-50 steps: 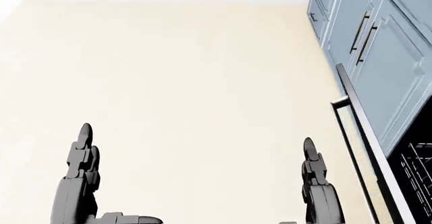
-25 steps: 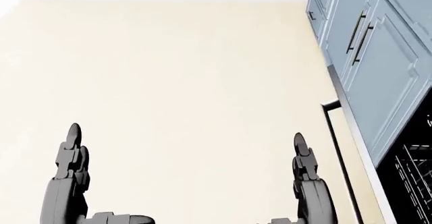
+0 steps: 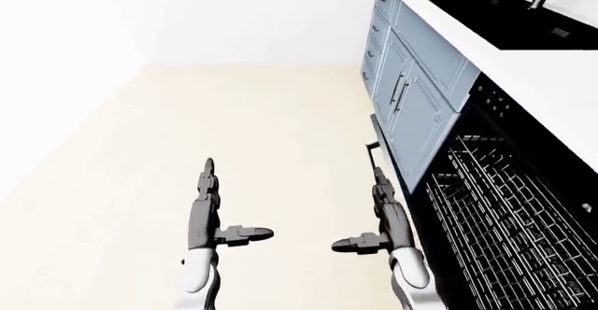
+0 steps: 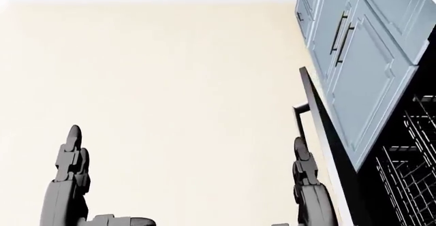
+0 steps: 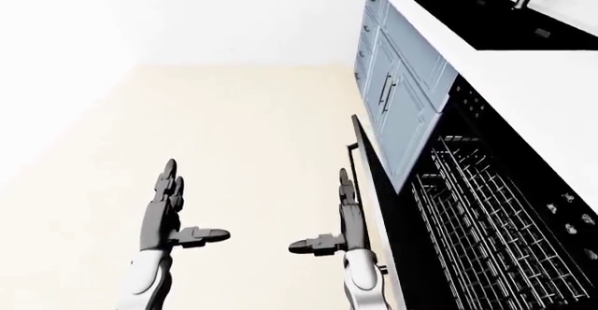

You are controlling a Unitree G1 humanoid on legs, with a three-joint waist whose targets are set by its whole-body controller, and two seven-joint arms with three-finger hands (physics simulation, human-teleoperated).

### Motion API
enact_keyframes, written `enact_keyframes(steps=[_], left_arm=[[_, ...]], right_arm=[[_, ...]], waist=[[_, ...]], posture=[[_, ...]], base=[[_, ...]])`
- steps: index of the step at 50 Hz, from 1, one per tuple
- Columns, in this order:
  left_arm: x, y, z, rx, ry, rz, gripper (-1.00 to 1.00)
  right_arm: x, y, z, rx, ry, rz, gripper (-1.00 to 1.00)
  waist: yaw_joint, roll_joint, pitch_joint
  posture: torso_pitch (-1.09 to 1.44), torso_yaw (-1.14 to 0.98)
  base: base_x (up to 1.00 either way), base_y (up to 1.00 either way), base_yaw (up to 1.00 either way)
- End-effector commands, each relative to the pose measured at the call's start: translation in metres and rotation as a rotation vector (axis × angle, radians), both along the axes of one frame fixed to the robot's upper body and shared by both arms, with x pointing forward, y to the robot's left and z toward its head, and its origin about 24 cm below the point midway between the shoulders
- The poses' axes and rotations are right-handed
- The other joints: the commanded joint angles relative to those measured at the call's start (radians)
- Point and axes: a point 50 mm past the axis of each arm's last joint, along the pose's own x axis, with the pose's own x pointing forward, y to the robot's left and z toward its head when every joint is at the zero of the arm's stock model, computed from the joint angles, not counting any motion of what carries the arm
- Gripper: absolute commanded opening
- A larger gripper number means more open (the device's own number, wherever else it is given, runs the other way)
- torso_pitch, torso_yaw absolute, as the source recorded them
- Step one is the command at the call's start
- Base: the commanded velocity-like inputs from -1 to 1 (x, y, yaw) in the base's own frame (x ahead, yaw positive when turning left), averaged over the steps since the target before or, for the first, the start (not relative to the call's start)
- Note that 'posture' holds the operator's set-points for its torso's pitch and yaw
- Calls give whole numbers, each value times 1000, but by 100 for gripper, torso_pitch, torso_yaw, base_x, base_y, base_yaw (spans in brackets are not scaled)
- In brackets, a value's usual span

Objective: Close the dishwasher door

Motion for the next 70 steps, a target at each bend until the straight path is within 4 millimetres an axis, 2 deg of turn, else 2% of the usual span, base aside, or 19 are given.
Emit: enact_keyframes(steps=[1, 5, 6, 7, 8, 9, 10, 13, 16, 17, 21, 23, 25, 26, 34, 41, 48, 62, 70], left_arm=[[5, -6, 18, 5, -95, -27, 100], [5, -5, 19, 3, -97, -24, 100], [5, -6, 18, 4, -97, -26, 100], [5, -6, 18, 4, -96, -26, 100], [5, -6, 19, 4, -96, -26, 100], [5, -5, 19, 3, -98, -25, 100], [5, -5, 20, 2, -99, -24, 100], [5, -5, 19, 3, -98, -24, 100], [6, -4, 19, 3, -98, -21, 100], [6, -4, 19, 2, -97, -20, 100], [6, -3, 20, 2, -98, -19, 100], [7, -3, 20, 2, -98, -18, 100], [7, -3, 19, 2, -98, -18, 100], [7, -3, 19, 1, -97, -17, 100], [7, -3, 18, 1, -95, -16, 100], [7, -2, 18, -1, -96, -15, 100], [7, -3, 16, 0, -93, -18, 100], [8, -1, 18, -1, -96, -16, 100], [7, 0, 20, -6, -101, -14, 100]], right_arm=[[6, -4, 19, -6, -104, -14, 100], [6, -5, 20, -7, -106, -15, 100], [6, -5, 20, -7, -105, -16, 100], [6, -5, 19, -5, -105, -16, 100], [7, -4, 19, -5, -104, -15, 100], [7, -4, 19, -5, -104, -14, 100], [7, -4, 19, -5, -104, -13, 100], [7, -4, 18, -4, -103, -15, 100], [6, -5, 20, -4, -112, -18, 100], [7, -5, 20, -4, -112, -17, 100], [7, -3, 28, -9, -126, -16, 100], [6, -1, 34, -13, -135, -12, 100], [6, 2, 39, -13, -140, -11, 100], [6, 3, 40, -15, -142, -8, 100], [18, 23, 40, -28, -126, 28, 100], [26, 40, 39, -31, -114, 77, 100], [36, 54, 17, -44, -63, 110, 100], [63, 64, -17, -10, 13, 138, 100], [63, 65, -42, 12, 91, 146, 100]], waist=[[-4, -1, -13], [-4, -68, -9], [-6, -102, -18], [-14, -148, -31], [-20, -97, -18], [-17, -103, -17], [-23, -97, -16], [-19, -69, -13], [-20, -37, 7], [-25, -48, 6], [-36, -47, -1], [-42, -31, -7], [-46, 3, -19], [-42, -27, -8], [-31, -45, -32], [-25, -42, -40], [-25, -37, -45], [-28, -30, -49], [-30, -26, -51]], posture=[[0, 0], [0, 0], [0, 0], [0, 0], [0, 0], [0, 0], [0, 0], [0, 0], [0, 0], [0, 0], [0, 0], [0, 0], [0, 0], [0, 0], [0, 0], [0, 0], [0, 0], [0, 0], [0, 0]], base=[[0, -27, 0], [0, -27, 0], [0, -28, 0], [0, -27, 0], [0, -27, 0], [0, -27, 0], [0, -28, 0], [0, -27, 0], [0, -18, 0], [0, 0, 0], [0, 0, 0], [0, 0, 0], [0, 0, 0], [0, 0, 0], [0, 0, 0], [0, 0, 0], [0, 0, 0], [0, 0, 0], [0, 0, 0]])
